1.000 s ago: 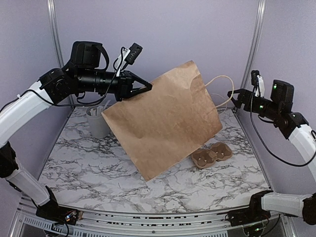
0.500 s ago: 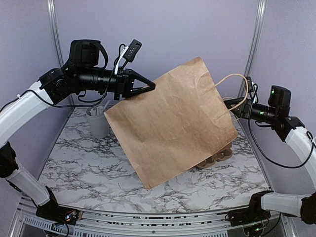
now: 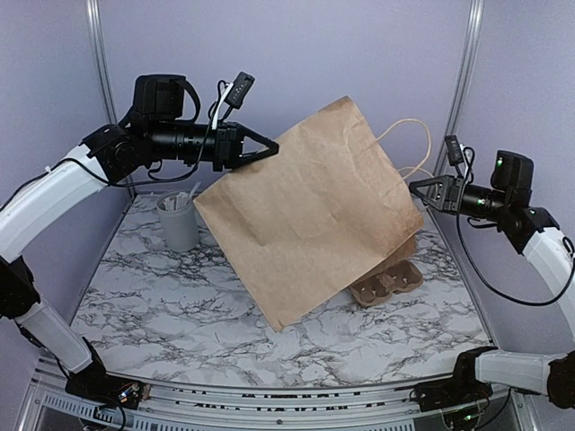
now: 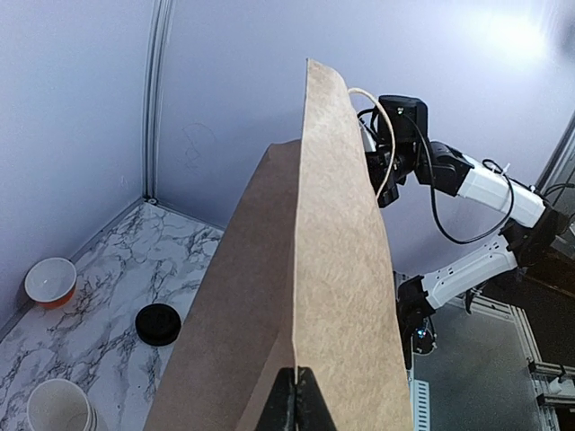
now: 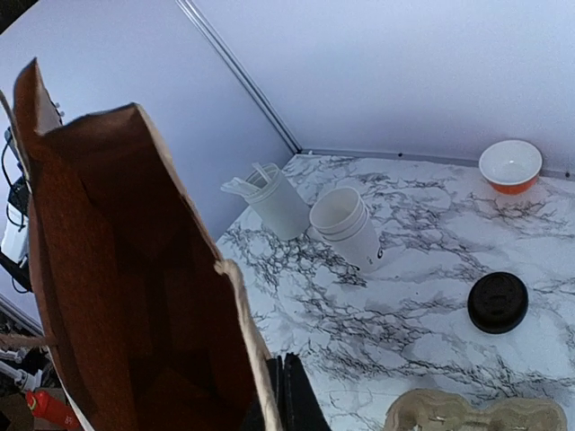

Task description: Pack the takeout coffee

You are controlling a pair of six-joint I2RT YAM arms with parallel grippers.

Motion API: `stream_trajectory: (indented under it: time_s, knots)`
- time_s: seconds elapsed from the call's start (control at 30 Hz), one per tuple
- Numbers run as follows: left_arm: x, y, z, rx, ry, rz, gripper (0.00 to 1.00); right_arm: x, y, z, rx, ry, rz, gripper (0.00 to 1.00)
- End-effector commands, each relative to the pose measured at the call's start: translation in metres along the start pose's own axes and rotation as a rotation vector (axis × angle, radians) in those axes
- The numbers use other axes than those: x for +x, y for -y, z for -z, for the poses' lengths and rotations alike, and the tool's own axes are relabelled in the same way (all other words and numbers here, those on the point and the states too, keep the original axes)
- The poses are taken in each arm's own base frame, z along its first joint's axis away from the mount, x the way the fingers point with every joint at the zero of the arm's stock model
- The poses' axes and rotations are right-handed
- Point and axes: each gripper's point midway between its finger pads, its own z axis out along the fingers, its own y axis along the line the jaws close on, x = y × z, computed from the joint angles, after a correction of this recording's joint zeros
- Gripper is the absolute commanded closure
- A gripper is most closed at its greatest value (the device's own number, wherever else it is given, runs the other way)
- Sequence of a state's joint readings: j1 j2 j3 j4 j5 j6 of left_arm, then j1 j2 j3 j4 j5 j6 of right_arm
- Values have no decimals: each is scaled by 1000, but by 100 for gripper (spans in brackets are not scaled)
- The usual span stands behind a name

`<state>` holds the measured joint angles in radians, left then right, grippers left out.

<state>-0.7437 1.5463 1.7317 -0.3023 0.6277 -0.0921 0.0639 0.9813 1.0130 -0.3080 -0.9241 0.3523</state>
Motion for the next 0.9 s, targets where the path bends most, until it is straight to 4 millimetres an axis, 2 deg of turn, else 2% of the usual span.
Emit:
stream_trajectory:
  time_s: [0.0, 0.07, 0.1, 0.13, 0.17, 0.23, 0.37, 0.47, 0.6, 0.73, 0.87]
  knots:
    - [8, -24, -11, -43, 0, 87, 89, -37, -54, 9, -92, 64, 77, 100]
    - [17, -42, -11, -120, -17, 139, 70, -48, -71, 5, -120, 74, 92, 100]
    - [25, -53, -9, -176, -30, 170, 55, -54, -79, 2, -136, 75, 96, 100]
    - [32, -64, -6, -243, -40, 198, 45, -59, -86, -2, -150, 79, 97, 100]
    - [38, -72, -2, -292, -51, 220, 40, -63, -94, -7, -167, 78, 94, 100]
    - [55, -90, 14, -423, -66, 263, 24, -71, -107, -16, -176, 84, 88, 100]
    - [88, -101, 57, -623, -56, 328, 17, -67, -133, -43, -207, 43, 54, 100]
    - [107, -89, 92, -689, -31, 398, 16, -64, -151, -62, -191, 27, 50, 100]
    - [117, -56, 126, -651, 26, 474, 11, -76, -162, -81, -91, 56, 59, 100]
    - [120, -27, 145, -567, 94, 569, 9, -75, -166, -106, -5, 84, 31, 100]
    - [118, -9, 155, -497, 170, 661, 5, -59, -179, -142, 50, 67, 17, 100]
